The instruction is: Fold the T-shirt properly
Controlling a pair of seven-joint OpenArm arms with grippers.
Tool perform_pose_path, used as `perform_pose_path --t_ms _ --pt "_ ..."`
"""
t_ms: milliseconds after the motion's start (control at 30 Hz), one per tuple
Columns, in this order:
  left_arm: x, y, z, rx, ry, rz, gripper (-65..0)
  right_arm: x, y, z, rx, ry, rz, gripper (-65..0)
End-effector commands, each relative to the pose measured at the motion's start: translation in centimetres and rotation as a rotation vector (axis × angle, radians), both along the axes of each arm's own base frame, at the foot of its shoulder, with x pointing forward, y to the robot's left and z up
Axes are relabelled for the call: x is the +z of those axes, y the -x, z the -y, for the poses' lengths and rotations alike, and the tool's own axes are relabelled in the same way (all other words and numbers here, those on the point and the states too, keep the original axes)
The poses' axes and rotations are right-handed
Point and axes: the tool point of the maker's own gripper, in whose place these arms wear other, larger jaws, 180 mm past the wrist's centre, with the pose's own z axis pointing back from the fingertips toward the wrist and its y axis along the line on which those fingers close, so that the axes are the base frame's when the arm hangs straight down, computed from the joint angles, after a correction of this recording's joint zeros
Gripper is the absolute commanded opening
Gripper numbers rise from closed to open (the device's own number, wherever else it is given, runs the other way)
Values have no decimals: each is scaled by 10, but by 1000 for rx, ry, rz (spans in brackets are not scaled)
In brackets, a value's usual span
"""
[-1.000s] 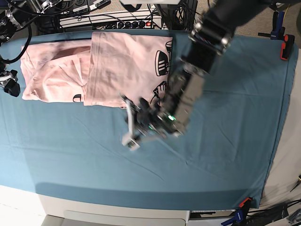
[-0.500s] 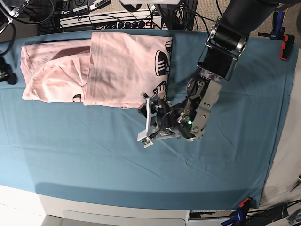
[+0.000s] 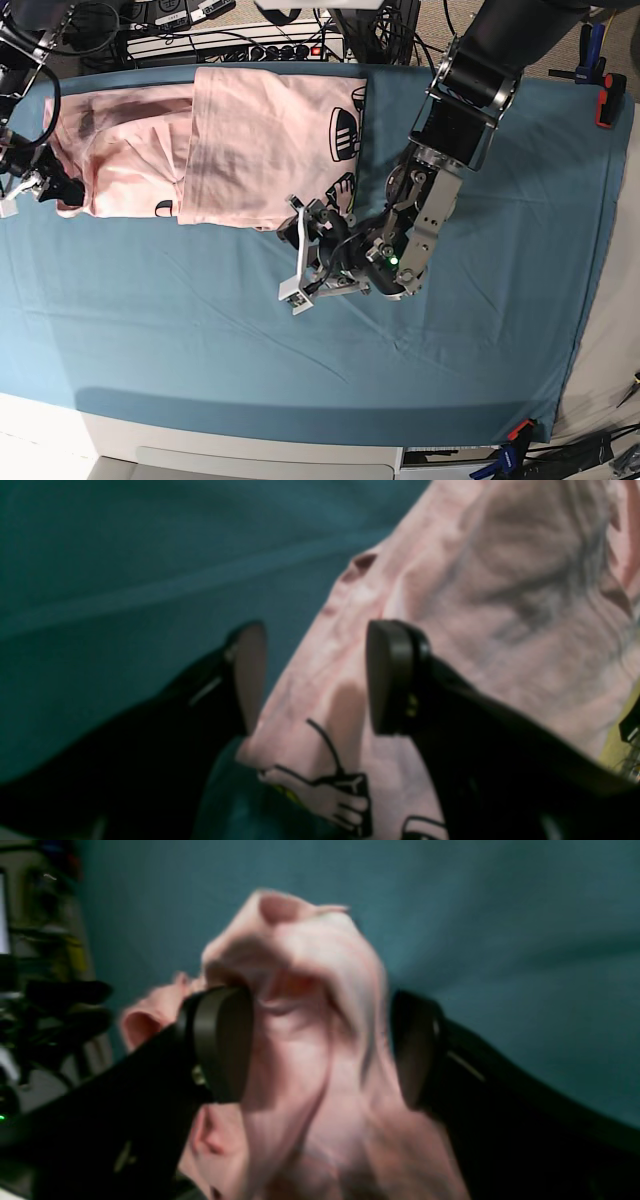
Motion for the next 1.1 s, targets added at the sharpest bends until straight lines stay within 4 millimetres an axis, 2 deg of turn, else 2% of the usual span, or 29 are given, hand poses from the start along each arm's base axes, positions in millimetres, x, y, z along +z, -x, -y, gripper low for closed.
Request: perform_pose_path --t_ms 0,133,867,933,967,1067 --pt "21 -11 7 -3 38 50 -319 1 6 3 28 17 -34 -222" --pt "20 -11 7 -3 37 50 -319 0 6 2 26 10 -30 -222" --pt "20 -11 7 -3 33 50 -319 -18 42 5 33 19 -113 -225" --pt "20 -11 7 -2 33 50 -319 -20 46 5 33 18 -121 -265" --pt "20 -11 7 -3 33 50 -319 -21 46 5 33 17 -122 -315" --pt "20 -11 6 -2 32 50 -319 -19 44 3 28 7 -109 -589"
